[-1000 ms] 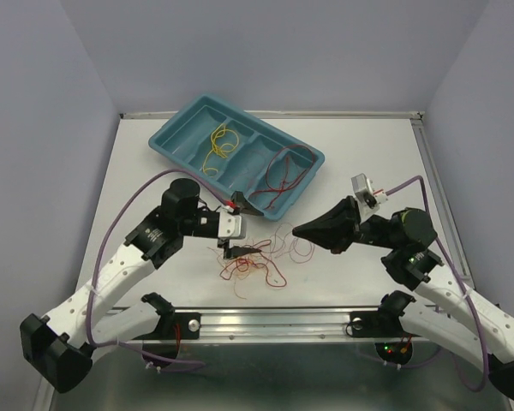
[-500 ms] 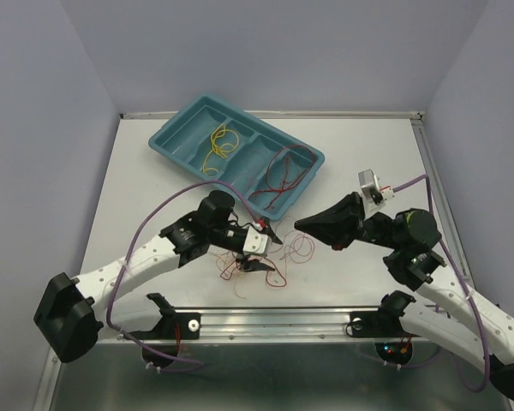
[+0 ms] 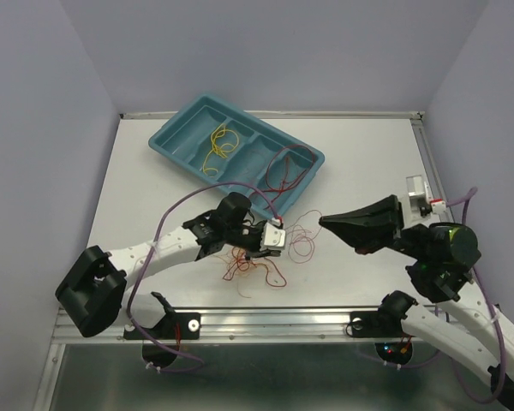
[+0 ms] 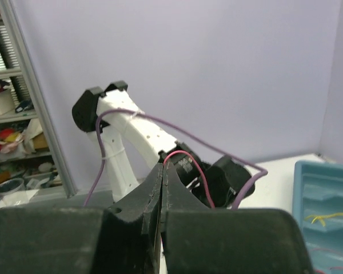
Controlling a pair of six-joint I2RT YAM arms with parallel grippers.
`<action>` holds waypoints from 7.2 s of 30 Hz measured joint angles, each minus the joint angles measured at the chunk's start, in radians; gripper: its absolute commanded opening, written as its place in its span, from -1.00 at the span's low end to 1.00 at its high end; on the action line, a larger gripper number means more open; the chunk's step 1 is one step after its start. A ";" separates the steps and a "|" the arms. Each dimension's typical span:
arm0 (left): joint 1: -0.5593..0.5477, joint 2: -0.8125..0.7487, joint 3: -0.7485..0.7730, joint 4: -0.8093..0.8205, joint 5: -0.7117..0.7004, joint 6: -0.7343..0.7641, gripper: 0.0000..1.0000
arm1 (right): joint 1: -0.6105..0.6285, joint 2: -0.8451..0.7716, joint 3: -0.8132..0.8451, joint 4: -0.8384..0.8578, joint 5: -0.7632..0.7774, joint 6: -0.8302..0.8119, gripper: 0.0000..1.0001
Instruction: Untangle the cables
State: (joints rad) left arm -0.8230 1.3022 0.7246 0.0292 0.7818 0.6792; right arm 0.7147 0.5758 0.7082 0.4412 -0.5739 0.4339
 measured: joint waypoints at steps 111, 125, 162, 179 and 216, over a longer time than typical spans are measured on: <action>0.347 0.319 1.448 -0.179 -0.674 -0.254 -1.00 | 0.000 0.240 -0.036 -0.029 0.331 -0.105 0.80; 0.361 0.227 0.845 0.066 -0.657 -0.214 -1.00 | 0.000 0.223 -0.038 -0.029 0.330 -0.101 0.81; 0.477 0.435 0.743 0.095 -0.378 -0.355 -1.00 | 0.000 0.249 -0.038 -0.029 0.330 -0.098 0.82; 0.472 0.676 0.705 0.219 -0.387 -0.521 -0.89 | 0.000 0.296 -0.038 -0.055 0.435 -0.090 0.80; 0.354 0.638 0.881 -0.348 -0.632 -0.234 0.32 | 0.000 0.275 -0.038 -0.055 0.465 -0.089 0.81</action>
State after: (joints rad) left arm -0.4690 1.9404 1.6054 -0.3191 0.1501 0.4454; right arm 0.7147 0.8513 0.6704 0.3859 -0.1093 0.3447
